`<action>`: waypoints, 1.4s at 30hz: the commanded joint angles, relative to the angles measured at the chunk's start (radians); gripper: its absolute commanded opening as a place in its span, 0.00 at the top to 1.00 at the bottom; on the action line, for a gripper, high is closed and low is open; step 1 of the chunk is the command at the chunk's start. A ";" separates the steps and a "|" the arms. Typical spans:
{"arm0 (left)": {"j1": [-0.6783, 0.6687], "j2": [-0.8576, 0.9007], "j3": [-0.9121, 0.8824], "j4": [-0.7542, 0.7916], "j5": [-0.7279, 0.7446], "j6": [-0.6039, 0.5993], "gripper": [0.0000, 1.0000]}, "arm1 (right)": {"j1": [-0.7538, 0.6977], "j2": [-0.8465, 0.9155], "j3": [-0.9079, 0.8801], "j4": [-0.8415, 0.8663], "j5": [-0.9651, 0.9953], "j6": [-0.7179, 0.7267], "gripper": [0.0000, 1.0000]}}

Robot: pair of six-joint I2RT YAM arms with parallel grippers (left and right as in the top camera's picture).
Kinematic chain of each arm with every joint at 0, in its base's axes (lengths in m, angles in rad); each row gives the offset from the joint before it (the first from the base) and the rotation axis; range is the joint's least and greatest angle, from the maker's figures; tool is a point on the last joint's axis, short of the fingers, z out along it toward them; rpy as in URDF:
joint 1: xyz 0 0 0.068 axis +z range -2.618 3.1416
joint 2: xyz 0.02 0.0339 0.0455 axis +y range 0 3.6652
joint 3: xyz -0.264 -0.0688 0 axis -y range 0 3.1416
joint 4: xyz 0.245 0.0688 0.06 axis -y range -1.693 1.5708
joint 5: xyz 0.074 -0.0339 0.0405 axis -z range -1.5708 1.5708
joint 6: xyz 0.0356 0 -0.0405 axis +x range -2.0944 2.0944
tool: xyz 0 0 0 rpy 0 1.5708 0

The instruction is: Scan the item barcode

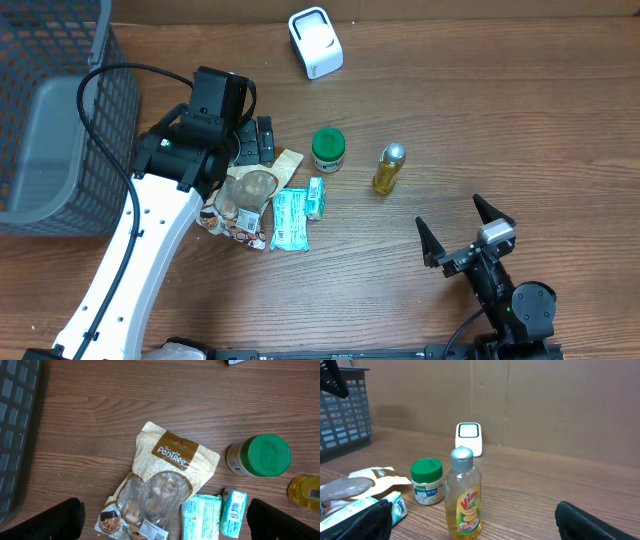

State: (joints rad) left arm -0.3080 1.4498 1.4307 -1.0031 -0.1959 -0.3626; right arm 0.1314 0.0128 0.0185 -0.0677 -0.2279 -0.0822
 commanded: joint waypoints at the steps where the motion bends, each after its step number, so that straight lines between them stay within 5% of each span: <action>1: -0.006 -0.005 0.012 0.001 -0.014 0.019 0.00 | -0.004 -0.010 -0.011 0.006 0.011 -0.005 0.00; 9: -0.006 -0.005 0.012 0.001 -0.014 0.019 0.00 | -0.004 -0.010 0.005 0.008 -0.068 0.043 0.00; 21: -0.006 -0.005 0.012 0.001 -0.014 0.019 0.00 | -0.004 0.033 0.432 -0.413 -0.062 0.112 0.00; 31: -0.006 -0.005 0.012 0.001 -0.014 0.019 0.00 | -0.004 0.362 0.896 -0.653 -0.103 0.113 0.00; 42: -0.006 -0.005 0.012 0.001 -0.014 0.019 0.00 | -0.004 0.839 1.538 -1.130 -0.132 0.108 0.00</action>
State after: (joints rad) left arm -0.3080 1.4498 1.4307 -1.0039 -0.1989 -0.3626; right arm 0.1314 0.7593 1.4380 -1.1515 -0.3519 0.0261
